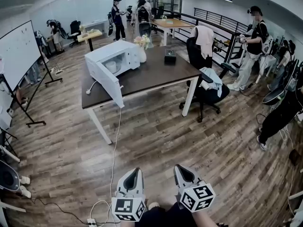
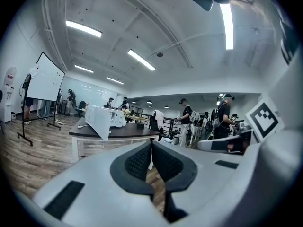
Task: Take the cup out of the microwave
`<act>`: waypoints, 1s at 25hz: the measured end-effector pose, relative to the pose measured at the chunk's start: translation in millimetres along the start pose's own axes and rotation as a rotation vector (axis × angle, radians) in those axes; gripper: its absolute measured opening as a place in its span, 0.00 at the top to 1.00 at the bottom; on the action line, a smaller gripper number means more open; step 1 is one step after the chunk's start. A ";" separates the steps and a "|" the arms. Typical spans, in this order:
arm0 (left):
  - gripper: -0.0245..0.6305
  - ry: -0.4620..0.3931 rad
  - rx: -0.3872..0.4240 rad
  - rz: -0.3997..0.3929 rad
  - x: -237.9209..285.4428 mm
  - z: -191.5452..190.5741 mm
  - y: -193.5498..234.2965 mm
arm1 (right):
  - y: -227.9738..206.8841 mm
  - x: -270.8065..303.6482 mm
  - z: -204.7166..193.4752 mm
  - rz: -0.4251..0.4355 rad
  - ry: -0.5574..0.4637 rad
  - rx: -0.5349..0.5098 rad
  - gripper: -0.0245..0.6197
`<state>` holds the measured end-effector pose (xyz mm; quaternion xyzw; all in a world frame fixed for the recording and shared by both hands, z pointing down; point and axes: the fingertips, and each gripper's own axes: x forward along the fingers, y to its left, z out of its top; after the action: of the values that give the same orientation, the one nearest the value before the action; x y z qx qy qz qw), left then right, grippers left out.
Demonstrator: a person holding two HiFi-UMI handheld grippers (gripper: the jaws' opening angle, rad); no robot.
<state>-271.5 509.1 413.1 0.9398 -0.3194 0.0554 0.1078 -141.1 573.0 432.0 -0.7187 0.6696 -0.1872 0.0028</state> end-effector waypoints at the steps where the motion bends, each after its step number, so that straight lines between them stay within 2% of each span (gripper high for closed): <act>1: 0.95 0.001 0.007 -0.004 -0.9 -0.7 1.1 | 2.5 0.4 -3.8 -0.001 0.006 0.006 0.97; 8: 0.95 0.012 -0.012 -0.012 0.2 -6.8 8.9 | 10.1 7.4 -16.1 0.002 0.032 0.018 0.97; 12: 0.95 0.004 0.004 -0.025 8.4 -6.9 10.7 | 8.4 18.4 -16.7 0.003 0.036 0.025 0.97; 20: 0.95 0.008 -0.002 0.020 48.7 0.3 25.5 | -12.4 50.1 -7.9 0.018 0.042 0.048 0.97; 21: 0.93 0.005 -0.002 0.020 56.1 3.0 27.3 | -17.1 54.4 -4.3 0.018 0.038 0.049 0.97; 23: 0.79 -0.002 0.001 0.017 72.5 8.6 30.2 | -27.5 64.0 2.6 0.016 0.033 0.052 0.97; 25: 0.72 -0.003 0.006 0.021 90.6 13.5 33.0 | -39.9 74.8 8.8 0.012 0.034 0.059 0.97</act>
<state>-219.6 427.1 421.2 0.9369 -0.3291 0.0558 0.1039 -97.9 502.8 453.9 -0.7111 0.6681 -0.2188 0.0137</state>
